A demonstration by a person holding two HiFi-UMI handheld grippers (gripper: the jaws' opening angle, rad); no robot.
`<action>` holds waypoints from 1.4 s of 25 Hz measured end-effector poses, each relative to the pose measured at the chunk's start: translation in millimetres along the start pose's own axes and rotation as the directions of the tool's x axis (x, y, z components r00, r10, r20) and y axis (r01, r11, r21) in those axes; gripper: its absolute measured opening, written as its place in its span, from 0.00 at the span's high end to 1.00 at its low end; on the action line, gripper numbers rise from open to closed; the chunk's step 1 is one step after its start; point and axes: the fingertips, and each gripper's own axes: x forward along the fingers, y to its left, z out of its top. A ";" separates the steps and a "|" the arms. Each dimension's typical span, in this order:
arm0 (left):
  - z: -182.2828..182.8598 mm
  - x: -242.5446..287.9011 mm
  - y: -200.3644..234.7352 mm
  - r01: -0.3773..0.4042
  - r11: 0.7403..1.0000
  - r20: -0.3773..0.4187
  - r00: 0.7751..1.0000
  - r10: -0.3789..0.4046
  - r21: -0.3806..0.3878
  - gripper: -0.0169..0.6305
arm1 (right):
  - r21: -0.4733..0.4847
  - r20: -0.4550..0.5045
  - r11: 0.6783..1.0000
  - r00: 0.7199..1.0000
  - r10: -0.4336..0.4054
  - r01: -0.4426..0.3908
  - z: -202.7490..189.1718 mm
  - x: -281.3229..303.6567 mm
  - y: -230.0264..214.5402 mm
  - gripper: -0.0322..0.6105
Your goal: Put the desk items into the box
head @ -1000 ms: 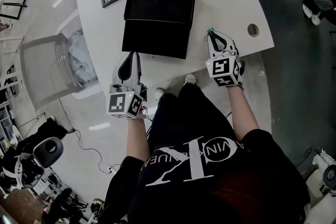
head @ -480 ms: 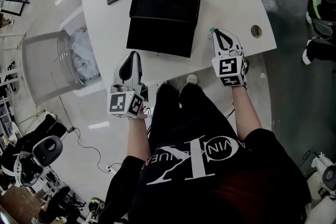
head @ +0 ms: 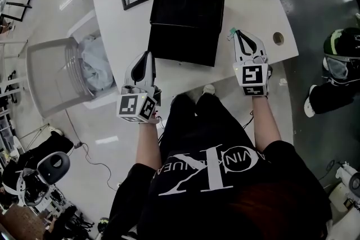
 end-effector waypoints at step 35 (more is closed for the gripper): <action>4.9 -20.5 67.8 -0.071 0.996 0.011 0.997 0.072 -0.045 0.96 | -0.132 -0.102 0.895 0.904 0.415 -0.426 48.9 52.5 140.5 0.92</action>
